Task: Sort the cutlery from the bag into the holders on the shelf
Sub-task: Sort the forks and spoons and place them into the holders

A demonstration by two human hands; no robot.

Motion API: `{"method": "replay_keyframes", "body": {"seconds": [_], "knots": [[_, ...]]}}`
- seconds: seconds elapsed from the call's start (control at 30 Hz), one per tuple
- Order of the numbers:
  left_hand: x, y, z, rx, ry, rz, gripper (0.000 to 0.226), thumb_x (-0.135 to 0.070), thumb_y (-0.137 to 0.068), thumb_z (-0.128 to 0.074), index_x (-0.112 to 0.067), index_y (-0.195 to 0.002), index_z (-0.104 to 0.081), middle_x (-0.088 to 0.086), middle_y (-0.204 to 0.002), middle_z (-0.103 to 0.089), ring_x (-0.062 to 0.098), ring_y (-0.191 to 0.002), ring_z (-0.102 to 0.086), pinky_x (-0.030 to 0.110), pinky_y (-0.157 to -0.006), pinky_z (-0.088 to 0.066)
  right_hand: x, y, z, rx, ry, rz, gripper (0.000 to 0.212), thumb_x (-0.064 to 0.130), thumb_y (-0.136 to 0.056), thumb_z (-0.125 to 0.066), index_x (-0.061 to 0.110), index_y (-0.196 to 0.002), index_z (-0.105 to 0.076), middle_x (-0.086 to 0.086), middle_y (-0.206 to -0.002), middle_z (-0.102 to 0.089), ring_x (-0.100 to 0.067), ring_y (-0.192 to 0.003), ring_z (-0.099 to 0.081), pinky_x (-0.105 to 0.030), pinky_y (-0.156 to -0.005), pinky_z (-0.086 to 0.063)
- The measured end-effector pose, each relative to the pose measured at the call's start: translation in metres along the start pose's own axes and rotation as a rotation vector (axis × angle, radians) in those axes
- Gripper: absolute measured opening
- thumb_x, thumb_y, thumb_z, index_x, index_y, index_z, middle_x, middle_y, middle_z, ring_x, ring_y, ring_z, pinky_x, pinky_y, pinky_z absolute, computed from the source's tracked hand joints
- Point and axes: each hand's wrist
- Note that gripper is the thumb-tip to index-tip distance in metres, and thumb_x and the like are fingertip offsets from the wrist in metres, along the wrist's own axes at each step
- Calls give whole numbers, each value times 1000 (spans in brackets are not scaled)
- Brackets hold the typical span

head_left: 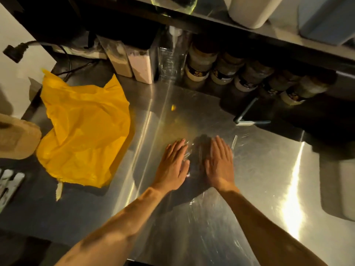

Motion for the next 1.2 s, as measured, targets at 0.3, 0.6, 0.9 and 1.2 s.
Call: {"method": "replay_keyframes", "body": {"seconds": [0.3, 0.6, 0.9, 1.2], "knots": [[-33, 6, -21, -22, 56, -32, 53, -23, -103, -49, -3, -151, -40, 8, -166, -23, 21, -156, -11, 41, -126, -18, -35, 23, 2, 159, 93, 58, 72, 52, -104, -13, 11, -162, -4, -8, -170, 4, -19, -157, 11, -42, -129, -2], [-13, 0, 14, 62, 124, 124, 58, -37, -108, -38, -20, -160, -20, -9, -170, 2, 9, -155, 7, 39, -127, -12, 12, 22, 7, 304, 93, 138, 76, 60, -96, -2, 22, -158, 17, 6, -162, 31, -3, -143, 38, -23, -119, 20], [59, -84, 44, 39, -217, 21, 61, -45, -102, -34, -16, -155, -37, 1, -169, -17, 19, -157, -6, 52, -124, -12, 34, -39, -14, 190, 52, 194, 73, 56, -103, -18, 17, -162, 1, -2, -169, 11, -11, -154, 20, -37, -128, 4], [46, -47, 32, 81, -117, -91, 49, -38, -104, -40, -17, -148, -50, -3, -167, -24, 14, -156, -11, 50, -125, -12, 43, -24, -24, 199, 150, 231, 67, 50, -106, -25, 16, -162, -14, -4, -169, -2, -20, -157, 6, -39, -127, 8]]}}
Point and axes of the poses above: each hand's wrist, its own y-axis away from the middle knuckle, its own z-axis out of the back of the hand, x = y × z
